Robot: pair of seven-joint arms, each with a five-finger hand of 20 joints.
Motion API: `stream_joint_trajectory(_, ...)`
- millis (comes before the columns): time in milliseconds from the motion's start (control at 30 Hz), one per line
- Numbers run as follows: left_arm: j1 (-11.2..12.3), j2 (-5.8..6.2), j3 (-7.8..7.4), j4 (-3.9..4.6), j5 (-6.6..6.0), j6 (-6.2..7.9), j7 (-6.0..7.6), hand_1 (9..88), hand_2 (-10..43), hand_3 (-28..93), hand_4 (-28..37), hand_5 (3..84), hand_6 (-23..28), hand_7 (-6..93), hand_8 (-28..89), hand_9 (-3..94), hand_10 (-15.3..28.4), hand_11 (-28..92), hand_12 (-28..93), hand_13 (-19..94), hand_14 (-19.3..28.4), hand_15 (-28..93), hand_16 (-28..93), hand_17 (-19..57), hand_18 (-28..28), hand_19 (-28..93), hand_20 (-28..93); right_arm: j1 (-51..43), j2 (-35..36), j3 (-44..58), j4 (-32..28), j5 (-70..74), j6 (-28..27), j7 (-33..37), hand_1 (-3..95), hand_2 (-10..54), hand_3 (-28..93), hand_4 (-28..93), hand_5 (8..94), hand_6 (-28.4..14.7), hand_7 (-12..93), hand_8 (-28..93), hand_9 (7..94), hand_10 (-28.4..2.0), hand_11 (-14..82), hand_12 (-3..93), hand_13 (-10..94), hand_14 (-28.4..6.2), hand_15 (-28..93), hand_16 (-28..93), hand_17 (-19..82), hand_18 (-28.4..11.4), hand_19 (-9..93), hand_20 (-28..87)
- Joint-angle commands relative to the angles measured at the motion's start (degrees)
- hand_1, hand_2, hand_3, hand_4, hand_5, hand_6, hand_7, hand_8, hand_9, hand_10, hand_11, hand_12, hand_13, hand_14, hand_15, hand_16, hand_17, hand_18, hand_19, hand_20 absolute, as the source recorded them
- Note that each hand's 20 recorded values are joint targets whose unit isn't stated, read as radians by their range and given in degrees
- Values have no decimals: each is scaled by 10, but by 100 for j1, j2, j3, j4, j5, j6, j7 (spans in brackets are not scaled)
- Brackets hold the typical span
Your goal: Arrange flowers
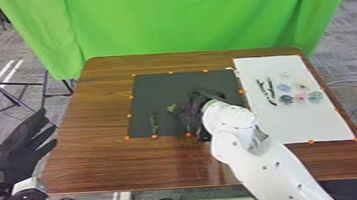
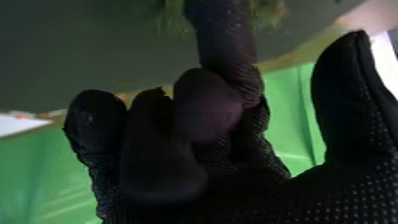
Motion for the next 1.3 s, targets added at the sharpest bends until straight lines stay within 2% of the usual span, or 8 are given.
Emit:
stream_joint_trajectory(33,145,-96,-43,-48,15,46,66,230,-55,704,-263,208,-1,182,-96,164,81,88,212,125,109,150,86,-124,179,335,102,-30,1088,485,237,-420,1023,39,243,-92,736,-281,753,-8,454,-97,806,-107,588,478,781,-77,821,383,375,-232,932,531)
stream_joint_trajectory(67,165,-128,-68,-65,14,30,64,231,-55,703,-263,208,-1,182,-96,164,81,88,212,125,109,150,86,-124,179,334,101,-44,1205,525,314,-500,1230,13,249,-94,726,-282,733,-10,456,-103,792,-110,589,476,769,-75,821,380,366,-231,932,522)
stream_joint_trajectory(133,184,-136,-74,-72,14,44,72,232,-56,703,-264,207,-1,182,-96,164,81,88,211,125,109,150,86,-124,179,335,101,-57,1490,357,628,-907,2385,65,268,-95,704,-283,709,-15,457,-110,769,-114,587,471,747,-76,817,376,347,-228,928,509)
stream_joint_trajectory(233,181,-147,-76,-68,18,15,61,231,-57,704,-264,208,0,181,-96,164,81,88,210,125,109,150,87,-124,179,335,101,-115,1630,398,971,-1257,3209,308,286,-95,705,-283,657,-23,458,-122,706,-120,583,449,694,-88,798,359,300,-226,890,497)
stream_joint_trajectory(467,163,-158,-76,-68,20,31,70,232,-54,700,-262,208,0,181,-96,165,81,88,210,126,109,149,86,-124,179,335,102,-331,1755,806,1051,-1094,2429,572,318,-95,672,-283,587,-34,455,-139,634,-125,576,430,629,-99,778,339,265,-228,854,518)
stream_joint_trajectory(800,135,-187,-78,-60,42,-36,-6,232,-54,700,-263,208,0,179,-95,165,82,88,210,126,109,150,87,-124,179,334,101,-373,1790,724,1450,-1022,2508,611,267,-95,683,-283,553,-46,433,-138,588,-139,563,410,584,-110,760,318,243,-229,837,537)
stream_joint_trajectory(1200,112,-155,-84,-35,41,-46,-43,233,-52,699,-263,208,0,181,-95,166,82,88,209,126,109,151,86,-124,179,335,102,-269,1844,758,1616,-1158,2823,671,233,-95,742,-283,565,-40,459,-141,601,-135,573,410,596,-111,765,314,250,-233,841,550)
stream_joint_trajectory(1300,105,-157,-90,-27,42,-79,-66,233,-51,698,-262,208,0,181,-96,165,82,88,209,126,109,151,86,-124,179,335,101,-232,1826,723,1722,-982,2672,519,246,-95,768,-283,581,-35,458,-145,624,-130,570,406,614,-103,764,312,261,-231,846,550)
